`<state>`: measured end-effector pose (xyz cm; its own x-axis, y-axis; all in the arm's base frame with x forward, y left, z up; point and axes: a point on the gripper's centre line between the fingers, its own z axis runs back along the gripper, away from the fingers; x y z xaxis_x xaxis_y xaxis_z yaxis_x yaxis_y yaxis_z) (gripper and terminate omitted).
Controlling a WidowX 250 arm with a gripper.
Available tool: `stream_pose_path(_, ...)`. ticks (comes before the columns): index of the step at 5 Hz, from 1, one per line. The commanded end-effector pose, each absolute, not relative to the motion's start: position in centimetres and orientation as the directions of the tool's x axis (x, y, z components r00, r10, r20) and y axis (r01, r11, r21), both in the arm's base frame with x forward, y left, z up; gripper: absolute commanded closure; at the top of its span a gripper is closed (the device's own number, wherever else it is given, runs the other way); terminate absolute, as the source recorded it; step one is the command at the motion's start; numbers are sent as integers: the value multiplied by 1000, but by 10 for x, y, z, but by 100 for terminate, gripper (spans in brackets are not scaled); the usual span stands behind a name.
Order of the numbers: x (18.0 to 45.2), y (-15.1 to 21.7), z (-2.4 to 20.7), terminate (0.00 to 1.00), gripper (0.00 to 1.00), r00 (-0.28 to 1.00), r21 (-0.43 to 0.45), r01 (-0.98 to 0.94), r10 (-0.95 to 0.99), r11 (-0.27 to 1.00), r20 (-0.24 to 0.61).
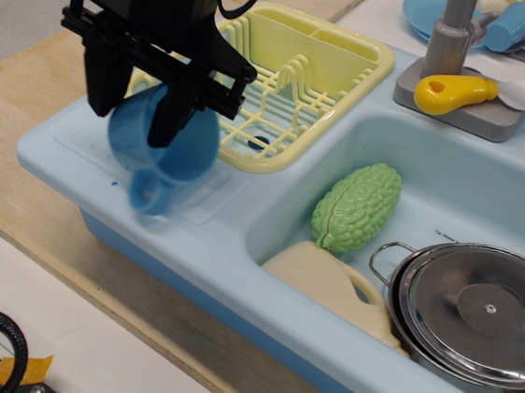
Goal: Flip cup upright
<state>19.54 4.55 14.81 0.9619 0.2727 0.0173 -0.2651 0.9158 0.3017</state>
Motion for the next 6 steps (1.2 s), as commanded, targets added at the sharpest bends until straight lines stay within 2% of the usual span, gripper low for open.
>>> stream_pose_path(1, 196, 47, 154, 0, 100, 955, 286, -291, 297, 913, 25)
stream_pose_path(3, 188, 48, 157, 0, 100, 931, 273, -351, 364, 896, 3)
stream_pose_path(4, 186, 50, 155, 0, 0, 903, 226, -407, 426, 885, -44)
stream_pose_path(6, 186, 50, 155, 0, 0, 903, 226, -407, 426, 885, -44)
